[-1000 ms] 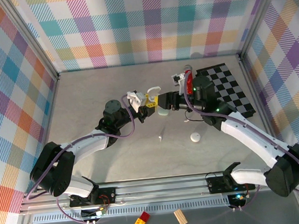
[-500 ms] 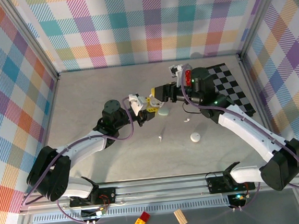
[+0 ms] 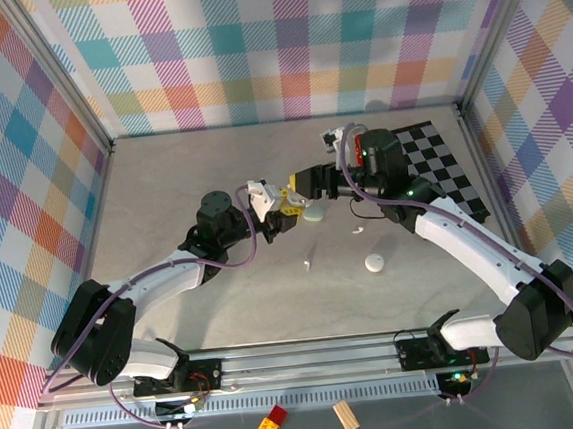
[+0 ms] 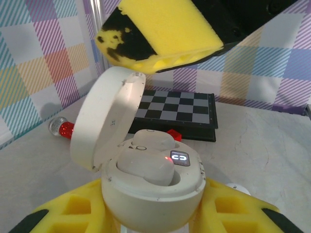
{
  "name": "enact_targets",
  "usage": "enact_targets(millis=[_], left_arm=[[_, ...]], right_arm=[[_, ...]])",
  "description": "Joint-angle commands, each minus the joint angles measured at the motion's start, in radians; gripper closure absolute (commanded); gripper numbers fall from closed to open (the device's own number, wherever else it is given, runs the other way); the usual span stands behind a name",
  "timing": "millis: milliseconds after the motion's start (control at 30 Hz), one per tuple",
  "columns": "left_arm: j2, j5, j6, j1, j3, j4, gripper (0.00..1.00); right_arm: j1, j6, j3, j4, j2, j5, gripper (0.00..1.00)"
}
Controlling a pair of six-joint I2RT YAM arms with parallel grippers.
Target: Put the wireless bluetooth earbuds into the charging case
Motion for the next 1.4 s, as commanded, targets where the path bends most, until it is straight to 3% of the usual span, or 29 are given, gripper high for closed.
enact_targets(millis=[0,267,467,667,900,1367], left_arm=[[-0.011,-0.022,-0.030,-0.003,0.040,0.099,0.70],[-0.012,-0.043,-0.062,-0.003,0.037,0.132,0.70],[-0.002,-0.044,-0.127,-0.004,0.026,0.240,0.70],[0.006,-0.032,-0.135,-0.010,0.041,0.271,0.70],[0.022,-0.002,-0.131,-0.014,0.057,0.253,0.70],[0.023,0.022,-0.105,-0.016,0.063,0.217,0.70]], right_arm=[[-0.007,-0.013,-0.012,-0.038,-0.033,-0.015,0.40],[-0.031,0.081,-0.077,0.002,-0.106,0.020,0.40],[-0.123,0.338,-0.195,0.206,-0.112,-0.120,0.35],[-0.131,0.532,-0.246,0.434,-0.044,-0.249,0.30],[-0.125,0.614,-0.212,0.522,0.029,-0.323,0.32],[-0.123,0.622,-0.215,0.555,0.045,-0.326,0.71]])
